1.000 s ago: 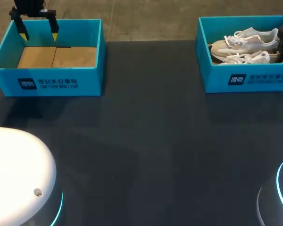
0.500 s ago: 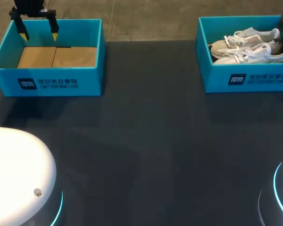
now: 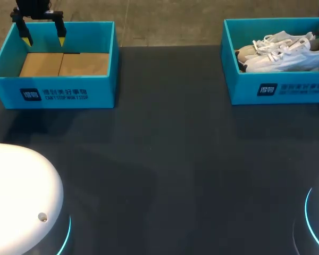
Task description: Take the shoe out of the shoebox, open the shoe tongue, remove and reinsert the insole, then place the shoe into the shoebox
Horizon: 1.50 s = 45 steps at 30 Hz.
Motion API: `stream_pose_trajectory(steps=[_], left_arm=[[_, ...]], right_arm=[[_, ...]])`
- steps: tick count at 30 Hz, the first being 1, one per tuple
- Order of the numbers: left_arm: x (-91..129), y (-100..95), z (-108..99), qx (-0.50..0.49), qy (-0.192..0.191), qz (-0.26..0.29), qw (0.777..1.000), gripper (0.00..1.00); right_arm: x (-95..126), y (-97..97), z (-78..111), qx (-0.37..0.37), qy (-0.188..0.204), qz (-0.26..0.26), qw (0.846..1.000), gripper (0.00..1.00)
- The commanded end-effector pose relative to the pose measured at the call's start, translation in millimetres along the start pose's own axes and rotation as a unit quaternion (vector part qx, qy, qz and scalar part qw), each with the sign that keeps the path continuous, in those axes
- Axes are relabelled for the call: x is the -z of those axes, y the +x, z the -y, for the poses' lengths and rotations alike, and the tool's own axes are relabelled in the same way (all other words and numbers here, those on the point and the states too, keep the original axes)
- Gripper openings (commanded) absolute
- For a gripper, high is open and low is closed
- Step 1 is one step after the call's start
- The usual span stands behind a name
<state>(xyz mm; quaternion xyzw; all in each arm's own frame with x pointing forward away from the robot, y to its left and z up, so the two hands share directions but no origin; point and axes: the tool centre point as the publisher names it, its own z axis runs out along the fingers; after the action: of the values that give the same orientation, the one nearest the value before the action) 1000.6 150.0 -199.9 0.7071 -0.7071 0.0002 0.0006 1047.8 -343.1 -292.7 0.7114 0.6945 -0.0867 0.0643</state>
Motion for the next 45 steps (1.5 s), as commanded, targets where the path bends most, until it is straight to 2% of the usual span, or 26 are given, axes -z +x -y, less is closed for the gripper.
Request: stream_pose_trajectory(steps=[1,13,25,31,37,45], left_arm=[[0,0.0,0,0.0,0.0,0.0,1.0,1.0],[0,0.0,0,0.0,0.0,0.0,1.0,1.0],[0,0.0,0,0.0,0.0,0.0,1.0,1.0],[0,0.0,0,0.0,0.0,0.0,1.0,1.0],[0,0.0,0,0.0,0.0,0.0,1.0,1.0],[0,0.0,0,0.0,0.0,0.0,1.0,1.0]], right_arm=[[5,-8.3,-11.4,-0.007,0.006,-0.002,1.0,0.0],[33,-19.8,-20.5,-0.05,0.007,0.009,0.999,0.0],[81,-28.0,-1.9,-0.087,0.001,0.017,0.996,0.0],[102,-25.4,8.2,-0.104,0.006,0.012,0.995,0.0],[134,-7.3,29.8,-0.105,0.002,0.026,0.994,0.0],[166,21.5,83.1,-0.126,-0.009,0.018,0.992,0.0]])
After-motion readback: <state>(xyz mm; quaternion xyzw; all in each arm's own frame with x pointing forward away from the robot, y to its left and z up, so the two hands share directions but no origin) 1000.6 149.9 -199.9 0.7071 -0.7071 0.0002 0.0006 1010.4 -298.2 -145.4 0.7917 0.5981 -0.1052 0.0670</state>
